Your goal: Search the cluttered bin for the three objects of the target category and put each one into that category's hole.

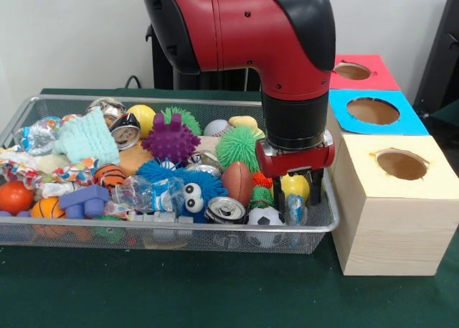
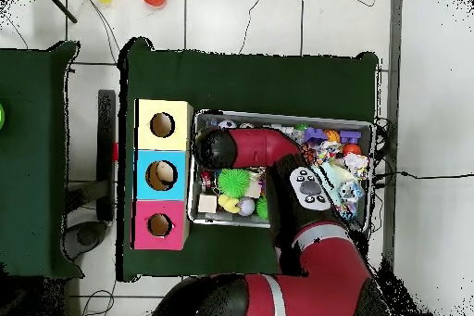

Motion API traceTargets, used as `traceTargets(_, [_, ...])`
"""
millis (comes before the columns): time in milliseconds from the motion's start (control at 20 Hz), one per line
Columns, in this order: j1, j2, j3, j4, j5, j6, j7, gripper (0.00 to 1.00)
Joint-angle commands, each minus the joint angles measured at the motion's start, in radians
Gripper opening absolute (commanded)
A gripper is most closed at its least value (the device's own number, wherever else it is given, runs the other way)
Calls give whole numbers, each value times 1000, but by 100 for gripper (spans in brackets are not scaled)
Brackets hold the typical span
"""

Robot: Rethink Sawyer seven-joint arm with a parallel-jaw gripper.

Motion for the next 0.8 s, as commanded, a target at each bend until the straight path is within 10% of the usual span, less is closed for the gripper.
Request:
traceTargets(50, [-22,104,107,-131,-30,-46,-21,100])
traceTargets(100, [-25,108,112,-133,-33,-48,-24,0])
traceTargets(800, [19,49,42,-65,-25,-64,85,0])
